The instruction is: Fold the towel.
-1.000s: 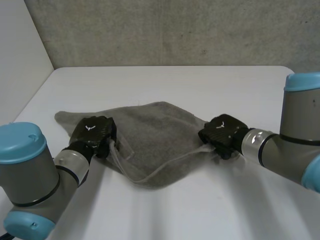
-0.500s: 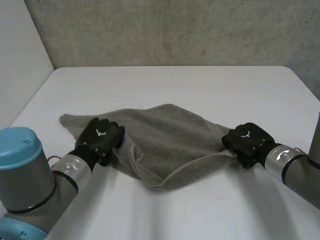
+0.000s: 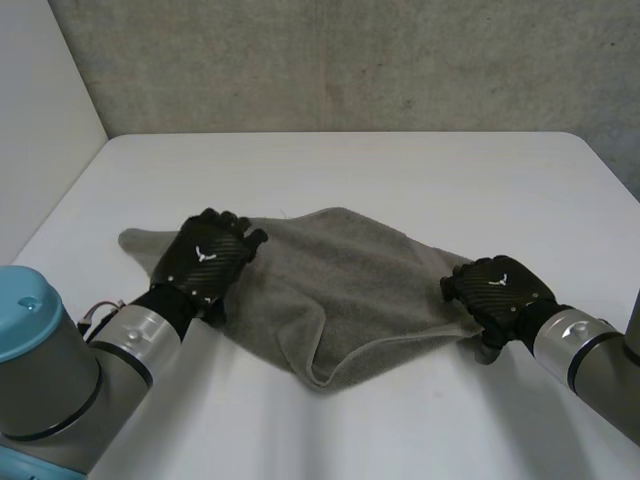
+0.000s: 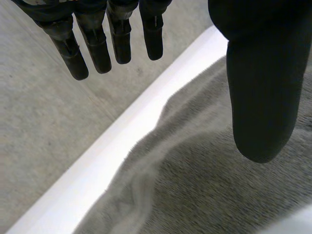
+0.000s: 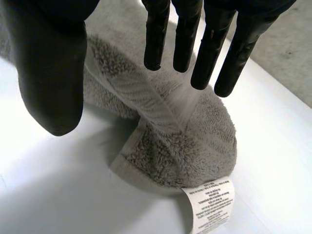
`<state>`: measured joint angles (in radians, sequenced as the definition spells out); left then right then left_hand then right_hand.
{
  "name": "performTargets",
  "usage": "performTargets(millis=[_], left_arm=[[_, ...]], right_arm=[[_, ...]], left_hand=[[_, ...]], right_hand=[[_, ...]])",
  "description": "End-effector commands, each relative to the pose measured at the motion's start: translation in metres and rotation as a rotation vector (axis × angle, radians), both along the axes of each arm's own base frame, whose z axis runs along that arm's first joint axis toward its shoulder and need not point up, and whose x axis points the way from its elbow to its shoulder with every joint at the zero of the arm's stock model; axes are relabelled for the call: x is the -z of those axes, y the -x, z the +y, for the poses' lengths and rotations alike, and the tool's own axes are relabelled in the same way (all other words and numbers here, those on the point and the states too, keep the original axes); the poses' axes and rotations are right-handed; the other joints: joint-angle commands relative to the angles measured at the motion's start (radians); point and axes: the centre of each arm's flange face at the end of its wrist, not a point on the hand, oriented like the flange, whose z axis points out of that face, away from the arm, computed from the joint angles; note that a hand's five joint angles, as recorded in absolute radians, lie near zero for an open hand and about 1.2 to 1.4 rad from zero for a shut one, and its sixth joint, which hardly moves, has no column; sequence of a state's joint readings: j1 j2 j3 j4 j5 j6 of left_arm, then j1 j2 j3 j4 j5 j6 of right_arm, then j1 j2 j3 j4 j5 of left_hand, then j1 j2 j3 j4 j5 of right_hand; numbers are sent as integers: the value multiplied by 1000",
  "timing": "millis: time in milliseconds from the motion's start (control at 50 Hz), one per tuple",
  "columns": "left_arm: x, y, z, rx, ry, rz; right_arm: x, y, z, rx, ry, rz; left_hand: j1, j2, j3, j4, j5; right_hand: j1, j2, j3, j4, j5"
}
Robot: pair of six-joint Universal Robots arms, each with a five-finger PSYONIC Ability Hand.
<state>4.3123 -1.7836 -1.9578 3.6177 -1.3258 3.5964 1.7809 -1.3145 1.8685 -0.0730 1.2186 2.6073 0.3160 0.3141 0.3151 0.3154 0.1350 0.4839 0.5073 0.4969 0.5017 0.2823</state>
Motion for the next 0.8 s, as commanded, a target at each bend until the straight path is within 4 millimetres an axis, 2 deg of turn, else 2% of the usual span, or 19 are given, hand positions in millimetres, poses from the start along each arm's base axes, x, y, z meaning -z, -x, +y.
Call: performTargets(millis=[20,200,280,480,640,800], left_arm=[[-8,7,-2,48,45,23],[9,28,1,278,-33,8],[12,30,-1,301,-69,-21],[25,35,-1,393,-191,-242],[32,39,5,473,-148,-392],[37,45,12,503,-140,-411]], right_arm=[[5,-2,8,43,8,-122],[14,0,10,96,56,-96],[17,-11,21,68,59,-81],[19,-13,24,59,64,-76],[20,-12,22,55,74,-55],[28,-12,21,45,65,-20]], left_hand=[[35,37,36,36,42],[36,37,36,36,42],[30,32,31,30,36],[41,43,42,42,48],[41,43,42,42,48],[76,78,77,77,83]], right_hand=[[-35,-58,-48,-53,-8],[-14,-38,-27,-32,13],[-14,-38,-27,-32,13],[-14,-38,-27,-32,13],[-14,-38,-27,-32,13],[-11,-35,-24,-29,16]])
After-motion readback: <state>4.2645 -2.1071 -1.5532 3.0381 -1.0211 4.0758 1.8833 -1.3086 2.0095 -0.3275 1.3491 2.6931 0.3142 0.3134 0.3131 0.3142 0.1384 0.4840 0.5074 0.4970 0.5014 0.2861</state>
